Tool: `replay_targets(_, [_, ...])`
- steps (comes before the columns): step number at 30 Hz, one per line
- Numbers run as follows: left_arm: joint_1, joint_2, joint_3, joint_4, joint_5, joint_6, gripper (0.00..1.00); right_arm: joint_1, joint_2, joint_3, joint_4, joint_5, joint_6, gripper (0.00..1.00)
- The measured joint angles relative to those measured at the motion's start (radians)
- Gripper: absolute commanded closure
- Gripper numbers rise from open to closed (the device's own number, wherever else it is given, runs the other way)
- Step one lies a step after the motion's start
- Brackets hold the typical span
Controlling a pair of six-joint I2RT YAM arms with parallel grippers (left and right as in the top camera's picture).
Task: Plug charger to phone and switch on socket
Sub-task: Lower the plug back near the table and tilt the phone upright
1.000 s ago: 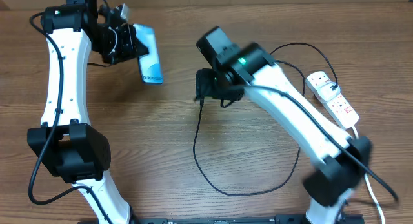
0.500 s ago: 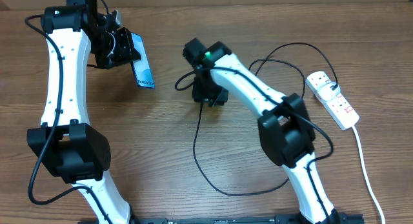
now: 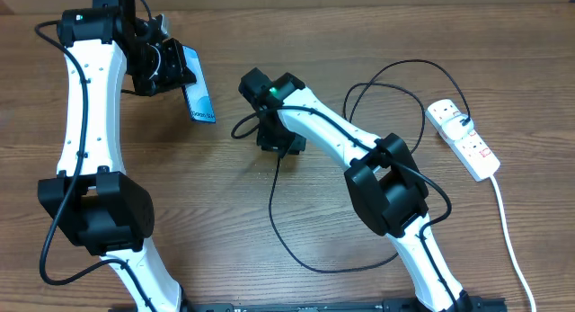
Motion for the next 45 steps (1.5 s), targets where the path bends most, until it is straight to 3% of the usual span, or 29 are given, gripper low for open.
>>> replay_targets(17, [0.0, 0.0, 0.0, 0.0, 0.0, 0.0, 0.96, 0.0, -0.013, -0.073, 0.077, 0.033, 0.011, 0.82])
replay_targets(32, [0.0, 0.0, 0.0, 0.0, 0.0, 0.0, 0.96, 0.0, -0.027, -0.097, 0.097, 0.03, 0.012, 0.87])
replay_targets(36, [0.0, 0.0, 0.0, 0.0, 0.0, 0.0, 0.96, 0.0, -0.027, -0.098, 0.1, 0.029, 0.012, 0.94])
replay_targets(45, [0.0, 0.0, 0.0, 0.0, 0.0, 0.0, 0.96, 0.0, -0.027, -0.099, 0.1, 0.021, 0.012, 0.96])
